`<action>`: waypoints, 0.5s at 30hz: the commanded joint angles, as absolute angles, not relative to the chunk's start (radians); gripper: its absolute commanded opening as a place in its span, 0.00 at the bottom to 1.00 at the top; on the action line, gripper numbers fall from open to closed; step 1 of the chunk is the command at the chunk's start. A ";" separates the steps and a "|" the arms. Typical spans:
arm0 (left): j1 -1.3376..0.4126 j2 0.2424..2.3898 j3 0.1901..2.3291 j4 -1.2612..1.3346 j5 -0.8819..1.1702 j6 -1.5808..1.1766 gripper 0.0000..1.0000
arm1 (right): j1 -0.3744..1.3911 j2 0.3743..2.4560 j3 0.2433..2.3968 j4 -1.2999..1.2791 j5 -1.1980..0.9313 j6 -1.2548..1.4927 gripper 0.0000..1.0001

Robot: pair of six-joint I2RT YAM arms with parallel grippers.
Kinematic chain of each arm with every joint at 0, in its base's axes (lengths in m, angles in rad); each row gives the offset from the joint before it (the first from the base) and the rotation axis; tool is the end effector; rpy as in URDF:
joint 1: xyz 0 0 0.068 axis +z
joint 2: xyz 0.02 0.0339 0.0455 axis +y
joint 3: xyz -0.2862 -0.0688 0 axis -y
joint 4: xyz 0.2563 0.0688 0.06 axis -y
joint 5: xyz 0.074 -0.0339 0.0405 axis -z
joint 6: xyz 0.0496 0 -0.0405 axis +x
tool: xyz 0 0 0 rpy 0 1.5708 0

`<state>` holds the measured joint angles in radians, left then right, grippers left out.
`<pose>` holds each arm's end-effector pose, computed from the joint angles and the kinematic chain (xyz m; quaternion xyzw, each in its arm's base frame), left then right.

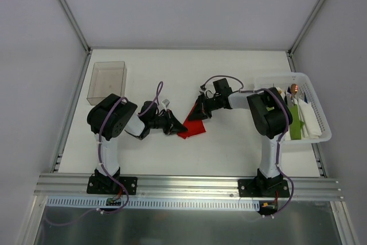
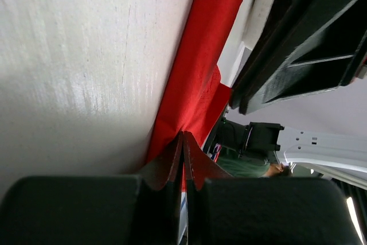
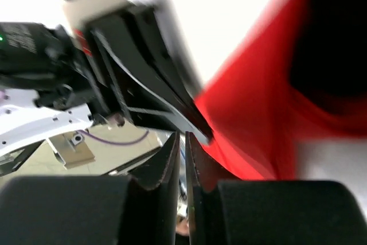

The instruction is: Place the utensils on the paper napkin and roll it up

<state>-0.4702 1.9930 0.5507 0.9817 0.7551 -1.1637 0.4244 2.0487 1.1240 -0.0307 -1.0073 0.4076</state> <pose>0.2772 -0.1790 0.0791 -0.0858 0.8090 -0.5716 0.1069 0.3581 0.2078 0.1171 -0.1532 0.8334 0.5279 0.0568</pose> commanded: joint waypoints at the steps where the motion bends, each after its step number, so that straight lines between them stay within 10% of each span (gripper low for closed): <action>1: -0.460 2.072 0.499 0.795 0.637 -1.189 0.00 | 0.448 1.977 1.111 0.305 -0.982 0.598 0.10; 15: -0.460 2.060 0.492 0.779 0.635 -1.187 0.00 | 0.433 2.146 1.038 0.489 -0.950 0.773 0.02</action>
